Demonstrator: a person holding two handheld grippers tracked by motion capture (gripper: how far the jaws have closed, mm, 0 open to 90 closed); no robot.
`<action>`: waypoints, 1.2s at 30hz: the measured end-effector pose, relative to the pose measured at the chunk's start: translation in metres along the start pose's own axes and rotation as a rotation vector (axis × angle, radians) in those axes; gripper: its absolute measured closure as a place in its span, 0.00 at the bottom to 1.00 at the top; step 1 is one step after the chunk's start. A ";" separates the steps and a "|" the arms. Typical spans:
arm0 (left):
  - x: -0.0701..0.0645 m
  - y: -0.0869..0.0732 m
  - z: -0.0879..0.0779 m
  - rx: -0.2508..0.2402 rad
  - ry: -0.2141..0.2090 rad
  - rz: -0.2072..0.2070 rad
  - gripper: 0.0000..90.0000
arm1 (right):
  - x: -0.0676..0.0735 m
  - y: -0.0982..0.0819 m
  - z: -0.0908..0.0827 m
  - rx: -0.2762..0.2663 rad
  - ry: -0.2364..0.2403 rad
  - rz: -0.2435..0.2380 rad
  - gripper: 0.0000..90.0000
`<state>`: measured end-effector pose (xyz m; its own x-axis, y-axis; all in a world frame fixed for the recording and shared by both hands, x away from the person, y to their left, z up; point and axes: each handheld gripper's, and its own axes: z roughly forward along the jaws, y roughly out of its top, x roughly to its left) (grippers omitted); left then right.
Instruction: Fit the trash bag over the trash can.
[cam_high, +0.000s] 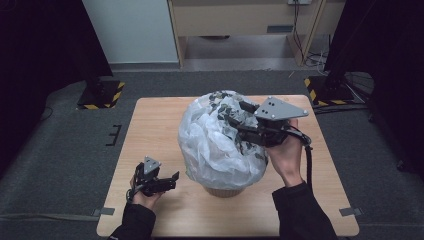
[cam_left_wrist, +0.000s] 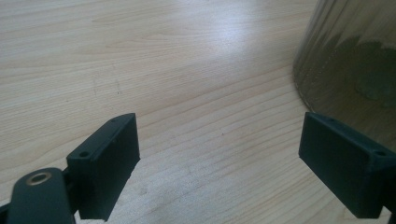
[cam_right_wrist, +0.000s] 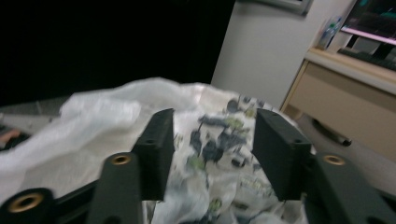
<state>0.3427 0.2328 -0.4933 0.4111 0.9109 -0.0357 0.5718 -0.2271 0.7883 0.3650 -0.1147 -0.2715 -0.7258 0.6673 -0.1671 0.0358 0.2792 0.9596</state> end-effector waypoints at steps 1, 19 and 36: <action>0.000 0.000 0.000 0.000 0.000 0.000 0.13 | 0.000 0.003 0.001 -0.007 -0.006 0.010 0.45; 0.002 0.000 0.000 -0.003 0.002 -0.005 0.13 | 0.000 0.047 0.028 -0.086 -0.079 0.099 0.15; 0.002 0.000 0.000 -0.001 0.002 -0.004 0.13 | 0.011 -0.015 0.096 0.230 -0.014 0.154 0.11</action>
<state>0.3438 0.2344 -0.4937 0.4072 0.9126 -0.0371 0.5729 -0.2236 0.7885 0.4225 -0.0455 -0.3092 -0.6902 0.7230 -0.0281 0.3011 0.3222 0.8975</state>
